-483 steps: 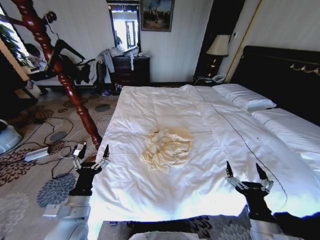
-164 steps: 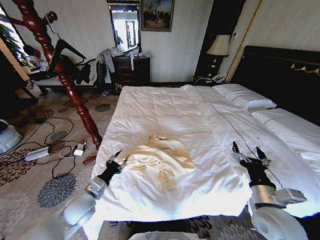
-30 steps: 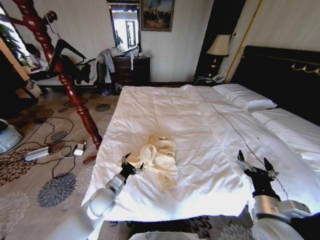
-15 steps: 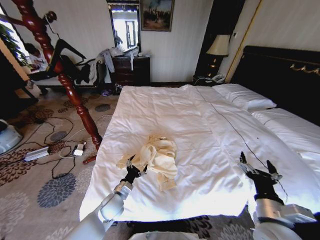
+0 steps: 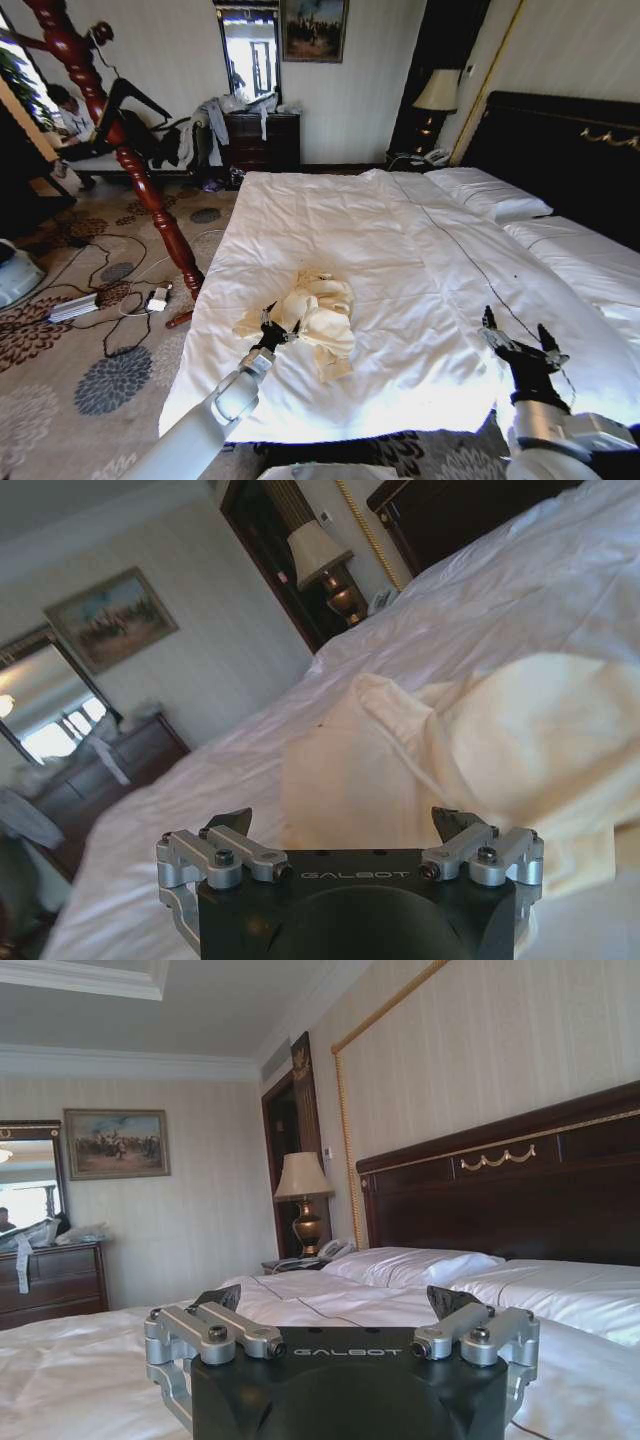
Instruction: Pick up the clothes from the bed and hang them on the clothes hanger.
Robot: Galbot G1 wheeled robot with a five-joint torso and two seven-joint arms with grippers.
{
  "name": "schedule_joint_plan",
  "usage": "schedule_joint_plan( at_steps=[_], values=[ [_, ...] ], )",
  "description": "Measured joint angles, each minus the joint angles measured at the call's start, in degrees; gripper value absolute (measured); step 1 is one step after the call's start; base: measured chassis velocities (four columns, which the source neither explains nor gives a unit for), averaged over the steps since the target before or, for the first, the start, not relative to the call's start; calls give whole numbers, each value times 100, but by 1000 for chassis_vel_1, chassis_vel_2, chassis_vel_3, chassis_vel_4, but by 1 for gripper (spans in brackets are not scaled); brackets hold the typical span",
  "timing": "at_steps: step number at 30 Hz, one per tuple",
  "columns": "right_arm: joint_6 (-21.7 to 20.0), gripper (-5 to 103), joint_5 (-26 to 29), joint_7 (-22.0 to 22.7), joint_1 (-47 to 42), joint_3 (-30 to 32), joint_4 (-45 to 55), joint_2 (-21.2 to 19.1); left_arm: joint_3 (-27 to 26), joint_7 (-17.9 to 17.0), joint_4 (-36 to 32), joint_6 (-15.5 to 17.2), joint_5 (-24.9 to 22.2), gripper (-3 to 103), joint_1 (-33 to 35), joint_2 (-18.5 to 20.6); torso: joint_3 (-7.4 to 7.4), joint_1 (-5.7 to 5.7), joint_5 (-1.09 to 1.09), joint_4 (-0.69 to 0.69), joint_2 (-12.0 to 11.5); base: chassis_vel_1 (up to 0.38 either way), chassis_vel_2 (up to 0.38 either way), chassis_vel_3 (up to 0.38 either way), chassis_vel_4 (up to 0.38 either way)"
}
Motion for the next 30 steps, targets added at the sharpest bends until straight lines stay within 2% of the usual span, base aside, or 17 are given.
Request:
schedule_joint_plan(
  at_steps=[5,10,17,24,30],
  values=[
    [0,100,45,23,9,55,-2,-24,-251,-145,-153,-101,512,100,471,129,0,0,0,3,0,0,0,0,0],
    [-11,100,55,32,47,37,-52,-46,-202,-155,53,-108,617,100,397,12,0,0,-1,0,0,0,0,0,0],
    [-27,100,119,69,88,48,-124,-128,27,-101,349,1,624,100,102,-62,0,0,0,2,0,0,0,0,0],
    [-33,100,126,79,133,8,-180,-156,4,-116,684,0,592,100,-257,-228,0,0,-1,1,0,0,0,0,0],
    [-34,100,150,90,156,1,-220,-203,-150,-159,554,60,182,100,-451,-239,0,0,0,1,0,0,0,0,0]
  ],
)
